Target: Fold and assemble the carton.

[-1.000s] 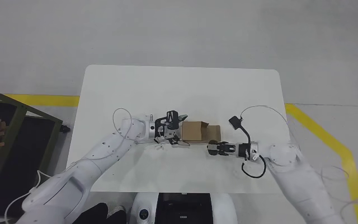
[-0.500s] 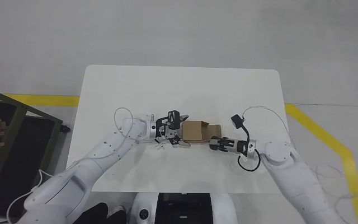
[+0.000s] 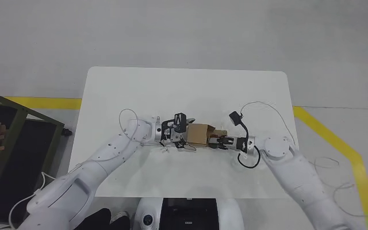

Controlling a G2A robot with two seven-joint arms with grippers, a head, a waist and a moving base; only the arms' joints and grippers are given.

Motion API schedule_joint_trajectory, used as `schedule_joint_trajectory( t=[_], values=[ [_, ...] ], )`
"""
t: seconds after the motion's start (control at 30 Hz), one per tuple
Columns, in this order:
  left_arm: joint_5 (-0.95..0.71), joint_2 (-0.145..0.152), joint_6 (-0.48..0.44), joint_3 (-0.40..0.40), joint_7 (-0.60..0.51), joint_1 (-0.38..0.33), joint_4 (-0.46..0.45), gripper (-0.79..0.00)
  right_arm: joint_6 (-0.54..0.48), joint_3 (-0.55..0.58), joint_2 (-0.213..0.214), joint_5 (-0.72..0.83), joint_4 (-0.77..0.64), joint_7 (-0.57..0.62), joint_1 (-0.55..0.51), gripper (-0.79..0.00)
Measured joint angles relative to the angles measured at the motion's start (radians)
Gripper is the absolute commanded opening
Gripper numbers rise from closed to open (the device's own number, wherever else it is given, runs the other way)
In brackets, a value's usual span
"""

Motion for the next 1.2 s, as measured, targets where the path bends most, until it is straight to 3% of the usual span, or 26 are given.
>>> schedule_joint_trajectory(
  t=[0.5, 0.93, 1.2],
  values=[
    [0.008, -0.014, -0.008, 0.007, 0.002, -0.009, 0.02, 0.0, -0.066, -0.088, -0.049, 0.065, 0.138, 0.018, 0.097, -0.785],
    [0.015, -0.015, -0.003, -0.004, 0.009, -0.005, 0.03, 0.0, -0.033, 0.079, 0.014, 0.015, 0.023, 0.006, -0.037, -0.785],
    [0.019, -0.015, -0.003, -0.011, 0.007, -0.003, 0.027, 0.0, -0.016, 0.115, 0.024, 0.004, -0.011, -0.03, -0.068, -0.785]
  ],
)
